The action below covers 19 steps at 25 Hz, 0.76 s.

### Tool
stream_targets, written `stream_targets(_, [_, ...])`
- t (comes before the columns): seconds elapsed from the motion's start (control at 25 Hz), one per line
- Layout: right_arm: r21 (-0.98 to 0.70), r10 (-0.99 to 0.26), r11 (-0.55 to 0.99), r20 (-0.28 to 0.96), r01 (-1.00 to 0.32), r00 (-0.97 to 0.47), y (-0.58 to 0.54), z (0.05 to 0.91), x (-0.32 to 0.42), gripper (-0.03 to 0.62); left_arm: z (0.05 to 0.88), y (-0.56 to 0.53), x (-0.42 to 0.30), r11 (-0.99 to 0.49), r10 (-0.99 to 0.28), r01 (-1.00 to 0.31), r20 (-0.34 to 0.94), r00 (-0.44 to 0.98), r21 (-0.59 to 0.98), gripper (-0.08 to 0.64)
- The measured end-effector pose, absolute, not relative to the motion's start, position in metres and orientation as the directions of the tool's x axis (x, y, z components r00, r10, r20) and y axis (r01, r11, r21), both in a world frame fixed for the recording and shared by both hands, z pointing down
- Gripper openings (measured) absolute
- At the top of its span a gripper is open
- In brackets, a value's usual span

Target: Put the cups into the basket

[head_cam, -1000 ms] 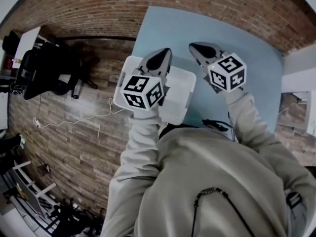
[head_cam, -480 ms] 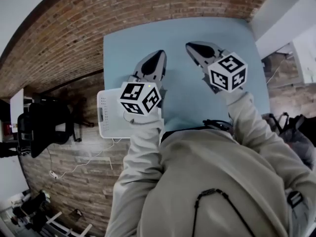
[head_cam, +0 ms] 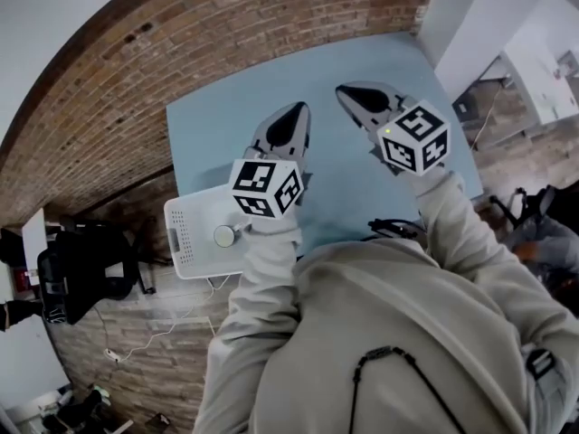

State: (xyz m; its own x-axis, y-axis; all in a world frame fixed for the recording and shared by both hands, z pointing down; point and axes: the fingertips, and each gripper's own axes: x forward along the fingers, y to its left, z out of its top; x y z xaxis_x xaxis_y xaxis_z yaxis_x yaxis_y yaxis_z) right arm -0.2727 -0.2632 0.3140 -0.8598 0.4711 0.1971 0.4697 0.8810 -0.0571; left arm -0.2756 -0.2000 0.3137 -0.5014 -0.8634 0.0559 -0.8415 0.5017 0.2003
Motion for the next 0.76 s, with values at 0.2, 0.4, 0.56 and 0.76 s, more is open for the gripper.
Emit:
stream_targets(0.2, [-0.074,0.507,0.862,0.164,0.502,-0.846,-0.249,0.309,-0.273,0.009,0.310,-0.181,-0.277,0.533,-0.845,-0.828,0.071,-0.530,0.175,-0.005])
stream_targets(0.4, [-0.073,0.537,0.843,0.164,0.533,-0.827,-0.236,0.308,-0.276,0.009,0.308,-0.167,-0.278,0.562,-0.826,-0.809,0.068,-0.560,0.172,-0.003])
stream_targets(0.56, [-0.061,0.546,0.837,0.167,0.544,-0.821,-0.227,0.303,-0.285,0.009,0.307,-0.161,-0.284,0.568,-0.822,-0.805,0.076,-0.564,0.172,-0.003])
stream_targets(0.76, [-0.054,0.559,0.828,0.162,0.558,-0.813,-0.214,0.292,-0.296,0.009,0.297,-0.150,-0.291,0.567,-0.823,-0.806,0.075,-0.563,0.168,-0.005])
